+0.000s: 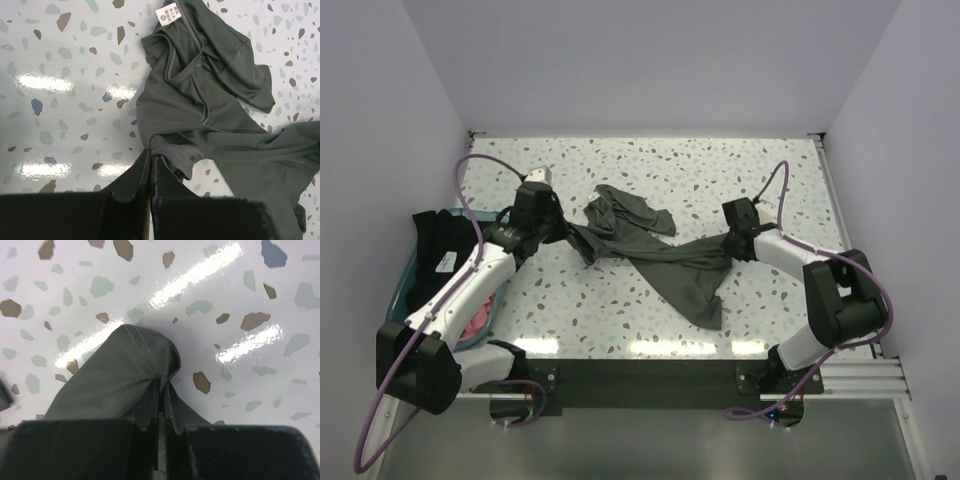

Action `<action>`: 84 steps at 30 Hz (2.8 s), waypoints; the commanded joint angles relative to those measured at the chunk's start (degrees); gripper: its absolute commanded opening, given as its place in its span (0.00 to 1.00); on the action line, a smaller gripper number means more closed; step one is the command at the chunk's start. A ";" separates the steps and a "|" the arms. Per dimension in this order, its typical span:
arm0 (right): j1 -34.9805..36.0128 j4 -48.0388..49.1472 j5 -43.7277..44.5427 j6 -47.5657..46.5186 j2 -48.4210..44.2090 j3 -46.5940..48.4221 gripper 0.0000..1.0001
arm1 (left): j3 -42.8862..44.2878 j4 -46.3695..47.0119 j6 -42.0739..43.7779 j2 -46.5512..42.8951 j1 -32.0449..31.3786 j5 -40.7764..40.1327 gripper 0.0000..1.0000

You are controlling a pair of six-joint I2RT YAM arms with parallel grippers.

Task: Fold and stack the t-shirts
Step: Flatten the tshirt out

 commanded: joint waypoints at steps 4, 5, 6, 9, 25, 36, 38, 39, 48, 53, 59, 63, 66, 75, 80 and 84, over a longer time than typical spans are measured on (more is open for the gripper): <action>-0.33 -5.18 5.37 -4.02 -8.62 8.75 0.00 | 7.03 -2.91 4.39 -3.27 0.48 -4.12 0.00; -0.33 -6.06 5.29 -5.24 -10.20 9.55 0.00 | 8.86 -4.30 4.92 -3.62 0.48 -4.74 0.00; -0.33 -7.55 5.20 -5.95 -11.61 10.43 0.00 | 9.75 -5.01 5.88 -4.41 0.48 -5.18 0.00; -0.42 -12.29 4.41 -8.24 -16.27 15.08 0.00 | 14.05 -8.09 7.64 -6.51 0.48 -7.03 0.00; -0.42 -26.99 0.28 -16.06 -33.42 42.05 0.00 | 44.29 -18.21 10.46 -13.21 0.48 -5.71 0.00; -0.51 -15.32 -6.22 -20.28 -8.48 54.45 0.00 | 43.94 5.68 11.51 4.53 1.09 -4.67 0.00; -0.60 -13.12 -7.37 -21.85 -2.08 59.20 0.00 | 47.70 11.12 12.48 10.49 1.53 -2.38 0.00; -0.77 -11.71 -7.55 -22.13 -0.13 61.21 0.00 | 49.73 12.63 13.01 12.61 2.32 -0.98 0.00; -2.35 -11.08 -7.99 -23.62 13.96 87.33 0.00 | 87.80 12.81 17.14 34.61 5.05 9.57 0.00; -2.88 -7.58 -5.62 -23.36 7.99 77.44 0.00 | 74.13 18.70 17.84 25.24 6.37 9.93 0.00; -3.23 -6.34 -3.24 -19.41 -3.17 51.70 0.00 | 46.02 21.51 14.79 11.19 6.37 8.43 0.00; -3.50 -4.49 -3.33 -15.46 -9.50 31.66 0.00 | 21.76 24.25 8.19 0.18 6.37 6.94 0.00; -3.85 -3.35 -3.85 -12.12 -12.32 14.02 0.00 | 4.79 24.25 1.16 -6.86 6.37 5.55 0.00; -7.01 0.52 -9.48 -7.01 -4.52 -4.50 0.00 | -29.69 25.74 -13.44 -14.44 5.76 9.23 0.00; -8.68 -0.97 -9.92 -5.52 -5.46 -7.05 0.00 | -34.27 21.35 -13.97 -15.75 5.40 9.31 0.00; -8.77 -2.73 -8.52 -5.78 -12.65 -9.51 0.05 | -35.59 18.28 -13.97 -20.04 4.53 9.84 0.01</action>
